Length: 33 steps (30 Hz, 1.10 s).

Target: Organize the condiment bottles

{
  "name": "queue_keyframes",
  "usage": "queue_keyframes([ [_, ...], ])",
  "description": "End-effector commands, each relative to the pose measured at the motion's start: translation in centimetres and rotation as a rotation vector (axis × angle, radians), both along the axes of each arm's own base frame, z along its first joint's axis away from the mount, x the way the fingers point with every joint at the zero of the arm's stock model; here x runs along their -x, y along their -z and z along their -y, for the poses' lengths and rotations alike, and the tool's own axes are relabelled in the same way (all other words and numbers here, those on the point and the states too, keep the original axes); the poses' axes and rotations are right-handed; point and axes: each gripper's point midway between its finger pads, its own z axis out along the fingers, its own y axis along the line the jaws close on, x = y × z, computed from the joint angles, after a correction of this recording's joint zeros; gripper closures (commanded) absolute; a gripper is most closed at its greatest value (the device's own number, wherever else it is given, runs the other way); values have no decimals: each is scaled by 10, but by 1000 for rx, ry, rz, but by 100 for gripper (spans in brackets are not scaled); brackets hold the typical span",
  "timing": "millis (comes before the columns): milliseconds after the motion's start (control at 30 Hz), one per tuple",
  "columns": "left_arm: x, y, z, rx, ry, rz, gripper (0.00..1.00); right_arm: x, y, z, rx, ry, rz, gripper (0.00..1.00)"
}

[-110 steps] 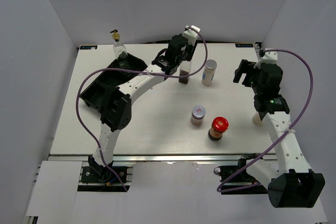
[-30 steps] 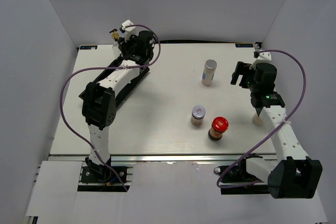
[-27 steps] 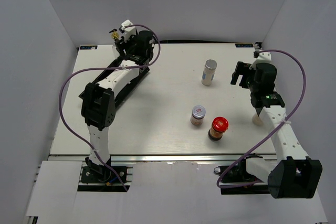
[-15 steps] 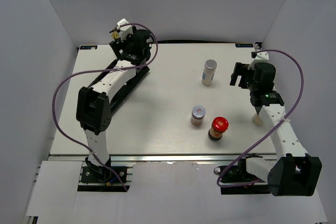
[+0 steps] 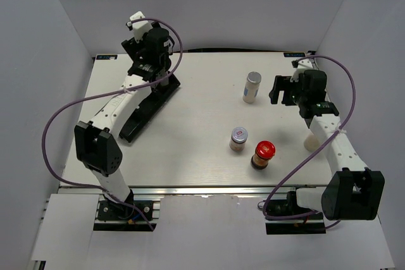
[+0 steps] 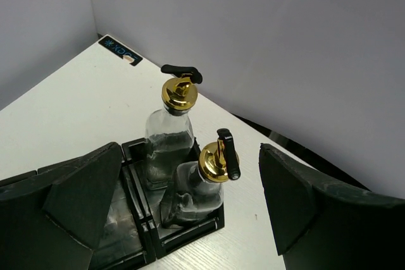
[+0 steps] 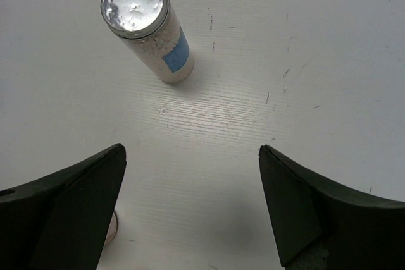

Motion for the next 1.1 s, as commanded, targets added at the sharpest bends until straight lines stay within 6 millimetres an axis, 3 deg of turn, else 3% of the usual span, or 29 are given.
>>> queue_keyframes([
  [0, 17, -21, 1, -2, 80, 2, 2, -5, -24, -1, -10, -1, 53, 11],
  [267, 28, -33, 18, 6, 241, 14, 2, -2, -31, 0, -35, 24, 68, 11],
  [367, 24, -31, 45, -9, 407, 5, 2, -1, -38, 8, -42, 92, 91, 11],
  [433, 22, -29, 82, -33, 618, -14, 2, 1, -39, 15, -41, 133, 100, 11],
  [500, 21, -14, 116, -77, 779, -61, 2, 1, -39, 21, -43, 179, 104, 11],
  [533, 26, -17, 144, -81, 929, -54, 2, 1, -41, 22, -45, 188, 108, 11],
  [567, 27, 0, 164, -115, 1010, -99, 2, 1, -42, 23, -51, 195, 110, 11],
  [667, 36, 0, 212, -140, 1185, -90, 2, 2, -45, 30, -57, 239, 112, 11],
  [700, 31, 18, 225, -144, 1218, -124, 2, 2, -46, 33, -63, 253, 111, 11],
  [767, 32, 16, 248, -154, 1272, -110, 2, 4, -50, 42, -58, 281, 116, 11],
  [800, 25, 34, 257, -154, 1284, -147, 2, 5, -50, 45, -55, 289, 119, 11],
  [900, 23, 36, 283, -129, 1353, -126, 2, 5, -60, 57, -69, 309, 151, 11],
  [933, 21, 53, 294, -126, 1388, -149, 2, 4, -66, 62, -71, 315, 163, 11],
  [967, 27, 52, 310, -138, 1447, -121, 2, 3, -69, 63, -79, 309, 170, 11],
  [1067, 33, 77, 333, -193, 1478, -119, 2, 0, -73, 58, -111, 268, 210, 11],
])
